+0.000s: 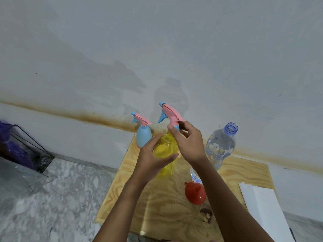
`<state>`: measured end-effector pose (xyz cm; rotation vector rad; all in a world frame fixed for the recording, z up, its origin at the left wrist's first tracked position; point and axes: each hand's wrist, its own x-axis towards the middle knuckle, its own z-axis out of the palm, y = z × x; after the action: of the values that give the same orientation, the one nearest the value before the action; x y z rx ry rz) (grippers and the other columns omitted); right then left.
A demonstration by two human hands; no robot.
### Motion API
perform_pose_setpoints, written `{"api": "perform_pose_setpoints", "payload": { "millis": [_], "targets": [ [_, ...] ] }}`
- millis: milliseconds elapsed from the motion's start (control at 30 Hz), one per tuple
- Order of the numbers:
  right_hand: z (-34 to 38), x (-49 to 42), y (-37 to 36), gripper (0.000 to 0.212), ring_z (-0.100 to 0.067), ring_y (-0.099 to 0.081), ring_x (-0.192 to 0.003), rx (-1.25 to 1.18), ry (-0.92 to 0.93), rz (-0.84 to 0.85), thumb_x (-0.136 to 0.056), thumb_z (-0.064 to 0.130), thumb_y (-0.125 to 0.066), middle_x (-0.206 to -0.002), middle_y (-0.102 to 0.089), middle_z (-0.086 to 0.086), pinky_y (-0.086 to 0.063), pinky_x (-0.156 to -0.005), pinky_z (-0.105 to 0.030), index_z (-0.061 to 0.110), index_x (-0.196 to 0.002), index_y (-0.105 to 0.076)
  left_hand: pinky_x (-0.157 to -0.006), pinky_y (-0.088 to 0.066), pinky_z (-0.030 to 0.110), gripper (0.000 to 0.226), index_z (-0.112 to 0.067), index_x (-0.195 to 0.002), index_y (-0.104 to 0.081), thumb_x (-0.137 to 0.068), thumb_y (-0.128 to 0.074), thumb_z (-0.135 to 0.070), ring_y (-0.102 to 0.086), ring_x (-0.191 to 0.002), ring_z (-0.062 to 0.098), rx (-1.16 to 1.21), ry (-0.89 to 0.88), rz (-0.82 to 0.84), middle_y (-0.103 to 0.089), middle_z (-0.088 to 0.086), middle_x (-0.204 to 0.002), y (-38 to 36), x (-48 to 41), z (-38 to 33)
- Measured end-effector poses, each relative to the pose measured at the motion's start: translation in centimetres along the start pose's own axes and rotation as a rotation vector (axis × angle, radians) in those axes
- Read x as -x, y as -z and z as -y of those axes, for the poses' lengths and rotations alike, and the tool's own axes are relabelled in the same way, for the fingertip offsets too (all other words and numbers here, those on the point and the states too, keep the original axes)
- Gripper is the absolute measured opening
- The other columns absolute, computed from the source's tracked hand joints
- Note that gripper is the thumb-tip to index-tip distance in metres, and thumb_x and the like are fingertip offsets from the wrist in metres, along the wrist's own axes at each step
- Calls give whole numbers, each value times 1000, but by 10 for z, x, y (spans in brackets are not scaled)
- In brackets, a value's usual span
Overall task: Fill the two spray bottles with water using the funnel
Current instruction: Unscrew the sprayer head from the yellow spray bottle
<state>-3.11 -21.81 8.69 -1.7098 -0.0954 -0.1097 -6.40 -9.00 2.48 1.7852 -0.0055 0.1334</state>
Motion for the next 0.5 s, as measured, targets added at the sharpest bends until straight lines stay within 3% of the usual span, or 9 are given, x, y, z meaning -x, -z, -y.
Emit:
{"api": "perform_pose_setpoints", "payload": {
  "millis": [100, 167, 233, 267, 333, 433, 500],
  "targets": [
    [2, -2, 4, 9, -5, -64, -83, -59, 10, -69, -94, 29, -65, -92, -71, 3, -53, -81, -22, 26, -101, -67, -84, -41, 0, 65, -40, -126, -55, -70, -88, -33, -51, -111, -19, -39, 17, -1, -62, -28, -116, 0, 0, 9],
    [4, -4, 7, 4, -13, -59, -74, -55, 36, -64, -94, 27, -65, -86, -67, -13, -50, -74, -24, 26, -97, -67, -82, -41, 2, 63, -42, -123, -53, -71, -87, -31, -47, -107, -24, -65, 42, 0, -59, -30, -113, -1, 0, 17],
    [7, -5, 9, 5, -36, -56, -79, -56, 64, -56, -95, 26, -64, -94, -60, -32, -50, -74, -34, 30, -93, -65, -87, -46, 14, 62, -45, -120, -52, -70, -87, -33, -51, -111, -11, -91, 57, -2, -60, -24, -113, -3, 0, 28],
    [7, -6, 11, 8, -39, -55, -80, -61, 82, -63, -96, 24, -63, -97, -58, -34, -50, -75, -33, 32, -94, -65, -89, -49, 22, 62, -46, -119, -52, -69, -87, -35, -53, -111, -2, -111, 64, -6, -60, -20, -113, -4, 0, 33],
    [10, -6, 13, 9, -29, -57, -79, -75, 121, -98, -97, 22, -61, -96, -62, -27, -48, -76, -28, 30, -99, -64, -88, -50, 24, 61, -47, -116, -52, -68, -86, -33, -55, -107, 3, -144, 86, -9, -61, -15, -111, -7, 1, 41],
    [12, -9, 20, 14, -8, -60, -86, -122, 159, -188, -99, 20, -58, -93, -68, 2, -51, -83, -27, 30, -107, -61, -74, -46, 8, 59, -42, -108, -49, -71, -87, -16, -57, -89, -11, -174, 89, -6, -62, -15, -98, -12, 6, 54],
    [13, -12, 25, 14, -3, -60, -84, -140, 180, -238, -101, 20, -53, -96, -66, 8, -51, -82, -23, 29, -110, -59, -70, -44, 5, 59, -32, -112, -50, -70, -87, -15, -56, -87, -12, -204, 96, -7, -62, -12, -96, -16, 10, 65]
  ]
}}
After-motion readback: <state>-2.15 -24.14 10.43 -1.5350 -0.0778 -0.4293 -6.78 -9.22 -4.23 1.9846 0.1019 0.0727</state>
